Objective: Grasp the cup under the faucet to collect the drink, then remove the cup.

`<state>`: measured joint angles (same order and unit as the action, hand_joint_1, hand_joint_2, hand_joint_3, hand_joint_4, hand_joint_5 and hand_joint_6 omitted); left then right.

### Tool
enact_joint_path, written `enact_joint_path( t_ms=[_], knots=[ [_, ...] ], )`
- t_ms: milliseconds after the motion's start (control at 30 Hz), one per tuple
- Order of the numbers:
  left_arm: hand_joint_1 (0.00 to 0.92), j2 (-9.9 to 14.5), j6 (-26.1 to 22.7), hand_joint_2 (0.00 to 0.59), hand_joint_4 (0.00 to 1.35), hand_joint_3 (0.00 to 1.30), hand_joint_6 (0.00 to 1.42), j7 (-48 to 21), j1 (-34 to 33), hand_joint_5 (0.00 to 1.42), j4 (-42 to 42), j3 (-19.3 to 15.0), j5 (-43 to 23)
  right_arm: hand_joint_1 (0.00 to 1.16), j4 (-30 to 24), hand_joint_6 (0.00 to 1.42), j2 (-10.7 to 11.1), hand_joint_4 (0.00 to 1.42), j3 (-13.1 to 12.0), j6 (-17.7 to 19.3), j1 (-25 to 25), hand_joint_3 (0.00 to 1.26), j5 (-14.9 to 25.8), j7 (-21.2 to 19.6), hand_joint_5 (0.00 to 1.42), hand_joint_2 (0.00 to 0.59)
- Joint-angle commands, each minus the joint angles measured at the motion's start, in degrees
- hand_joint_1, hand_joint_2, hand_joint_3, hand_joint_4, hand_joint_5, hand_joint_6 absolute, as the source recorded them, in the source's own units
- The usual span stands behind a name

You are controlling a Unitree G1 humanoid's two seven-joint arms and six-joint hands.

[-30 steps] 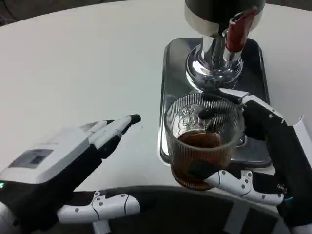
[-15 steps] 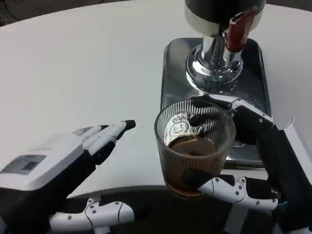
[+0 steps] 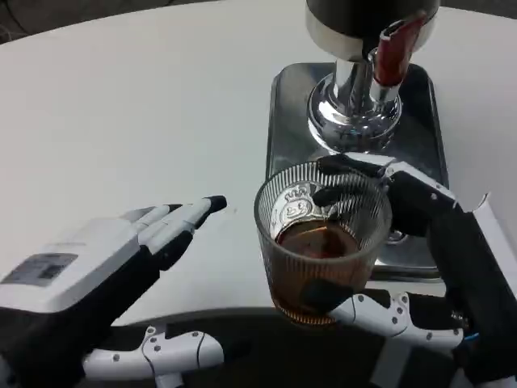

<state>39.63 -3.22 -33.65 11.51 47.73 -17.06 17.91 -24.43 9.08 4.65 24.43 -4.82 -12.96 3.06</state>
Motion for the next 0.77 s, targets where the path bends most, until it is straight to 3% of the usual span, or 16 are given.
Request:
enact_joint_path(
  t_ms=[33, 767],
  knots=[
    [0.000, 0.4, 0.3, 0.084, 0.00, 0.00, 0.00, -0.8, 0.6, 0.00, 0.0, -0.5, -1.0, 0.72, -1.9, 0.98, -0.3, 0.88, -0.1, 1.5, -0.5, 0.76, 1.9, 0.0, 1.06, 0.243],
    [0.000, 0.5, 0.5, 0.084, 0.00, 0.00, 0.00, -0.8, 1.2, 0.00, 0.3, -1.1, -2.1, 0.72, -3.6, 1.00, 0.1, 0.88, -0.6, 1.2, -1.6, 0.77, 2.5, 0.1, 1.07, 0.244]
  ],
)
